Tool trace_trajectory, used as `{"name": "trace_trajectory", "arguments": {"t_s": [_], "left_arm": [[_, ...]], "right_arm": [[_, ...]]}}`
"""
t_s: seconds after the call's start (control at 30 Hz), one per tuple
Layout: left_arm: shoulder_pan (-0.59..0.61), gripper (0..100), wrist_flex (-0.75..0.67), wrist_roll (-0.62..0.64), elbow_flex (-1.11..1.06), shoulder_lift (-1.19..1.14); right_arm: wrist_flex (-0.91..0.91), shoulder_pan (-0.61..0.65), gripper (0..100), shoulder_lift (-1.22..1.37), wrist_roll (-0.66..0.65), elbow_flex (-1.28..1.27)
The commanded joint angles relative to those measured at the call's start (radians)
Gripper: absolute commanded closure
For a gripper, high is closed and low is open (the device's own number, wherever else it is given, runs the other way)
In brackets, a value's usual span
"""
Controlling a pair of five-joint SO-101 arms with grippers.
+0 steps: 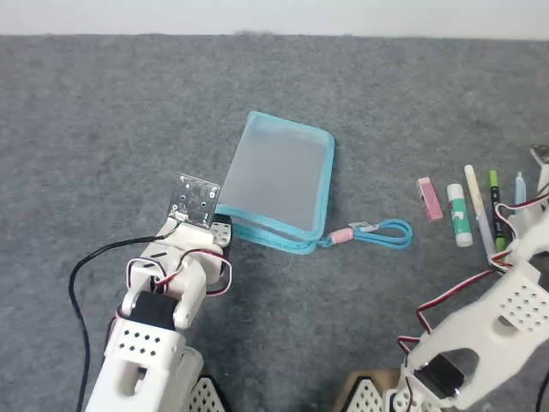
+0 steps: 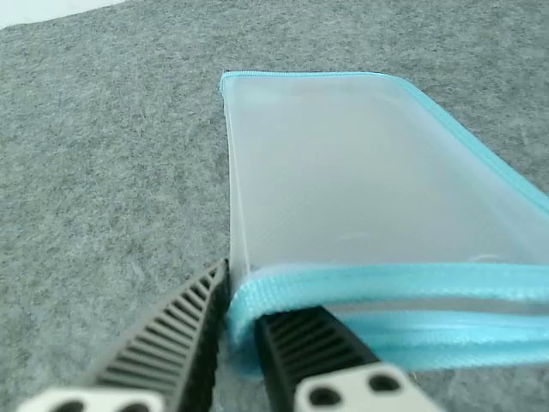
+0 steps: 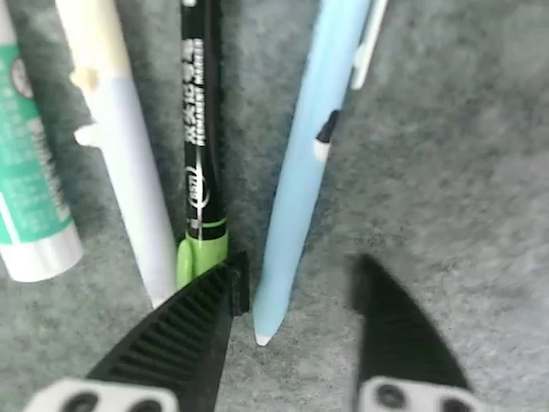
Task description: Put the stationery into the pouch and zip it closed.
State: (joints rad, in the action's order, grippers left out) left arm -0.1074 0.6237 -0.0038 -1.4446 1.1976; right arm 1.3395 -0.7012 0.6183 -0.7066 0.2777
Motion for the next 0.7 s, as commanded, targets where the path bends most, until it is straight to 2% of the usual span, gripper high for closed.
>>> {"name": "trace_trajectory", "arguments": {"t_s": [0.0, 0.07, 0.23, 0.4, 0.57, 0.67], "left_arm": [[0.005, 99, 0.006, 0.014, 0.016, 0.018], [0.003, 99, 0.006, 0.015, 0.016, 0.018], [-0.003, 99, 0.006, 0.015, 0.015, 0.018], [-0.003, 99, 0.005, 0.017, 0.015, 0.018], [-0.003, 99, 0.003, 0.017, 0.015, 0.018], [-0.005, 99, 0.002, 0.017, 0.016, 0.018]], "right_arm": [[-0.005, 0.012, 94.8, -0.024, 0.014, 0.048], [0.007, 0.012, 99.1, -0.027, 0.014, 0.048], [0.096, 0.022, 99.2, -0.077, 0.015, 0.074], [0.163, 0.030, 99.2, -0.234, 0.071, 0.092], [0.309, 0.084, 99.2, -0.441, 0.068, 0.092], [0.427, 0.159, 99.2, -0.565, 0.037, 0.089]]}}
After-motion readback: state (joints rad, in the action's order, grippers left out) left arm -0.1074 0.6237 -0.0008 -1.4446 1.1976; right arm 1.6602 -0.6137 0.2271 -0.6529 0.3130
